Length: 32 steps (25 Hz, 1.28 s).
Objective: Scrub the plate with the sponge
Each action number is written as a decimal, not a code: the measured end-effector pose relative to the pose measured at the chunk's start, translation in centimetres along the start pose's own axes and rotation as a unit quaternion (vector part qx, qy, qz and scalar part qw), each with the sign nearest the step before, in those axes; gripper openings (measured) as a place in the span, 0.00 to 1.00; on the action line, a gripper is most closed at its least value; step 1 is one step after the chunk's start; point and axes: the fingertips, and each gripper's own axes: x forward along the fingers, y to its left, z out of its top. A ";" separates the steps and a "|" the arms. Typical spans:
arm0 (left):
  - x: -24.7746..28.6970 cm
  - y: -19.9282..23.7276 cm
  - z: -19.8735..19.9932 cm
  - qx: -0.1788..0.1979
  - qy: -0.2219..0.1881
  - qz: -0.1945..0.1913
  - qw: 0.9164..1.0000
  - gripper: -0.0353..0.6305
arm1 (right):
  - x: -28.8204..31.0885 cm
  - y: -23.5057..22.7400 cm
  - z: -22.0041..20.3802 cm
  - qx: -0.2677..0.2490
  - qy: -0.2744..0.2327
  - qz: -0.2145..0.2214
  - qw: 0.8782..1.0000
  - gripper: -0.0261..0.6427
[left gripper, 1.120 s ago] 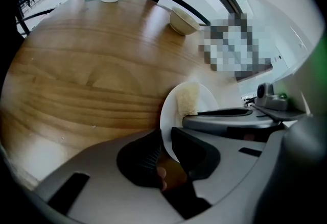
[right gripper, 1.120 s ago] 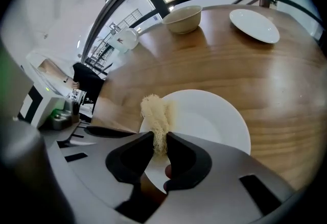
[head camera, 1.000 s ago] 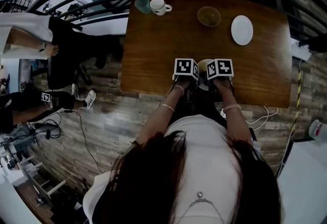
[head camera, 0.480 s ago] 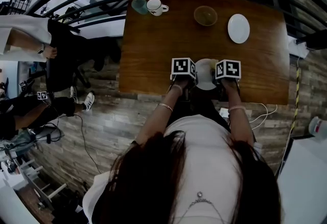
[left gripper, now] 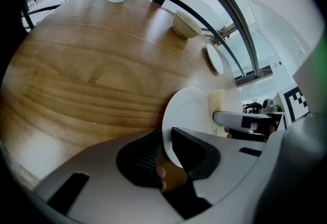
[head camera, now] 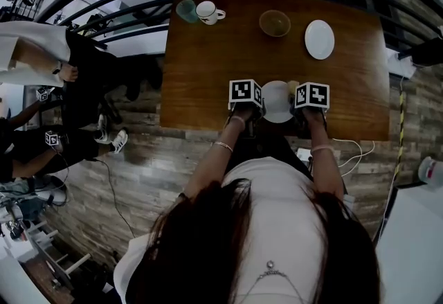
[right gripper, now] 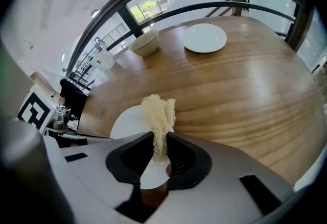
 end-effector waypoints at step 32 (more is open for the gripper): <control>-0.8 -0.6 -0.8 0.011 -0.068 0.021 0.997 0.16 | -2.9 -1.7 -1.0 -0.025 -0.056 0.008 0.998 0.18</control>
